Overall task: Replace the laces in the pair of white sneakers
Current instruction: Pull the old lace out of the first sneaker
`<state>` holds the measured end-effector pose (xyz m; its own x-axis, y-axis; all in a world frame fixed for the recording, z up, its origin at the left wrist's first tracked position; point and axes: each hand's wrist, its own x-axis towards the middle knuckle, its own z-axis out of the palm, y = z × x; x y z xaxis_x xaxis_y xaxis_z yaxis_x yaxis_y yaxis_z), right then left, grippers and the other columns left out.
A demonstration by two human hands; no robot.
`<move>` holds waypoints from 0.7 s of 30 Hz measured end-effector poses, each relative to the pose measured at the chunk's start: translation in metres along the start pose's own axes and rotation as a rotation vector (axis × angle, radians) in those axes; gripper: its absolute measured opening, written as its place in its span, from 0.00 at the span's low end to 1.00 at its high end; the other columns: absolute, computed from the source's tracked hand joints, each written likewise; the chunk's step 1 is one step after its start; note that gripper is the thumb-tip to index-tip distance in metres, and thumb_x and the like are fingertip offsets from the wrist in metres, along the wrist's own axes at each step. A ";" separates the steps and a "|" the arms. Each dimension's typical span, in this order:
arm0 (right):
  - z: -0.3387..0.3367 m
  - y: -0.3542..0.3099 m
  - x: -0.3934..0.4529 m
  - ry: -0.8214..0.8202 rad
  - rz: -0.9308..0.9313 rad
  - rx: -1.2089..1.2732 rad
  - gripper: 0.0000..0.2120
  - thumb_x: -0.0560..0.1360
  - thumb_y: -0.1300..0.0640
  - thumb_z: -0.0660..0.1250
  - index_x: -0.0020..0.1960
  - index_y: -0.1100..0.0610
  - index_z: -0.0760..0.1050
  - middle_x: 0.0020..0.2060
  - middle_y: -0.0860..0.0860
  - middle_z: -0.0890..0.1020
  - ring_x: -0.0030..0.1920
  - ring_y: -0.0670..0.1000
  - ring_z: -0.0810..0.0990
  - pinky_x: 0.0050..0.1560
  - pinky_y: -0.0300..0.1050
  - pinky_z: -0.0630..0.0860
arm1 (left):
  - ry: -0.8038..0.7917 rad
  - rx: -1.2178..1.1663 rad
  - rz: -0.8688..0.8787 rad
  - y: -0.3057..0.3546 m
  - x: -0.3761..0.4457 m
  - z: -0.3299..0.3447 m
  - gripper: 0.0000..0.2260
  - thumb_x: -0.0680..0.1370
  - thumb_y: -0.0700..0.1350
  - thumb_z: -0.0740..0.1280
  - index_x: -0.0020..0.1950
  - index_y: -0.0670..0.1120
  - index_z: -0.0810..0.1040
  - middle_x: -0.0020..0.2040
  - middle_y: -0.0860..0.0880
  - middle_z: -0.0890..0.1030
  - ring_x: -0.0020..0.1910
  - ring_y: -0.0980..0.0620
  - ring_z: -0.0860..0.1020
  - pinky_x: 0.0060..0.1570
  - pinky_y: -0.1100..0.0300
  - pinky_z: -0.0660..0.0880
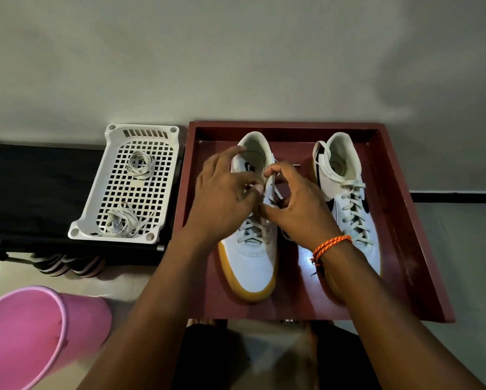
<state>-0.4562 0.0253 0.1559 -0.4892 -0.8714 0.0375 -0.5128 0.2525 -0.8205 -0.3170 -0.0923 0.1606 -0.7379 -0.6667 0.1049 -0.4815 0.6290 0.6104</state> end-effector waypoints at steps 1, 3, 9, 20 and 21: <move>0.000 0.000 0.000 0.002 -0.004 0.000 0.24 0.71 0.48 0.77 0.62 0.42 0.72 0.54 0.43 0.82 0.39 0.48 0.83 0.44 0.56 0.83 | -0.022 0.017 -0.010 0.002 -0.001 0.004 0.08 0.80 0.53 0.68 0.53 0.57 0.86 0.81 0.54 0.66 0.81 0.44 0.59 0.76 0.40 0.61; 0.001 -0.001 0.000 0.001 -0.005 0.001 0.24 0.71 0.48 0.77 0.62 0.42 0.72 0.54 0.43 0.82 0.39 0.48 0.83 0.44 0.56 0.83 | -0.015 0.011 -0.031 0.005 -0.002 0.005 0.04 0.80 0.48 0.71 0.49 0.55 0.86 0.81 0.55 0.65 0.80 0.44 0.59 0.74 0.39 0.63; -0.001 -0.001 0.000 -0.006 0.019 -0.027 0.26 0.69 0.46 0.78 0.62 0.39 0.71 0.55 0.42 0.82 0.41 0.49 0.84 0.43 0.56 0.84 | 0.079 -0.429 -0.151 -0.001 0.007 -0.007 0.18 0.81 0.48 0.69 0.45 0.75 0.80 0.74 0.51 0.73 0.71 0.43 0.75 0.64 0.38 0.78; -0.002 -0.001 0.000 -0.001 0.016 -0.014 0.25 0.70 0.48 0.79 0.62 0.41 0.71 0.55 0.43 0.82 0.40 0.46 0.81 0.46 0.54 0.83 | -0.013 0.007 -0.044 0.001 0.000 0.002 0.07 0.79 0.53 0.67 0.51 0.59 0.85 0.81 0.55 0.65 0.81 0.44 0.57 0.76 0.43 0.56; -0.001 0.000 0.000 -0.003 0.015 -0.010 0.25 0.70 0.48 0.79 0.62 0.41 0.72 0.55 0.43 0.81 0.41 0.47 0.82 0.46 0.55 0.83 | -0.031 0.011 -0.053 0.003 -0.001 0.003 0.04 0.79 0.51 0.70 0.50 0.58 0.85 0.82 0.55 0.63 0.82 0.45 0.55 0.75 0.43 0.55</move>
<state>-0.4569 0.0255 0.1569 -0.4950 -0.8686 0.0237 -0.5127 0.2699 -0.8151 -0.3189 -0.0881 0.1599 -0.7255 -0.6866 0.0478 -0.5257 0.5976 0.6054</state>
